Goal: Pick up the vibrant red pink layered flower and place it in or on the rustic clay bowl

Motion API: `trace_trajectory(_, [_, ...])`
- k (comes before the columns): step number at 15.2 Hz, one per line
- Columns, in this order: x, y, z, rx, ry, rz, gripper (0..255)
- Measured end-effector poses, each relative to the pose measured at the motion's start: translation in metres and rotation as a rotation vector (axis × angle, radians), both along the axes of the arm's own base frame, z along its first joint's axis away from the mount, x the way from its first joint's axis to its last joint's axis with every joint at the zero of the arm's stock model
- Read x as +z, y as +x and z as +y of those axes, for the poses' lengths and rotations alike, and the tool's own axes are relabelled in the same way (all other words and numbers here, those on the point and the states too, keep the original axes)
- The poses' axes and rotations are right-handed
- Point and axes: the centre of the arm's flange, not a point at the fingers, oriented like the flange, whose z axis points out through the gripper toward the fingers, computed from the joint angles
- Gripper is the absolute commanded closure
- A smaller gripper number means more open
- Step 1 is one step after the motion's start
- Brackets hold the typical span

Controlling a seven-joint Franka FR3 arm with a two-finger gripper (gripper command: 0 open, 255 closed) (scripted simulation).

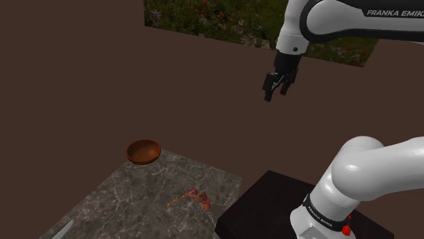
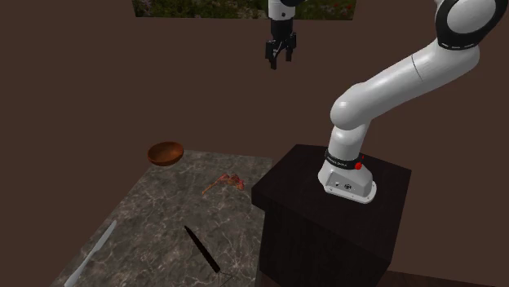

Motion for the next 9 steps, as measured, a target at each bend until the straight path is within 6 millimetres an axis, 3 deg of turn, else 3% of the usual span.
trace_trajectory(3, [-0.013,0.001,0.007,0.006,0.001,0.000,0])
trace_trajectory(9, [-0.082,0.012,0.039,0.035,0.006,0.001,0])
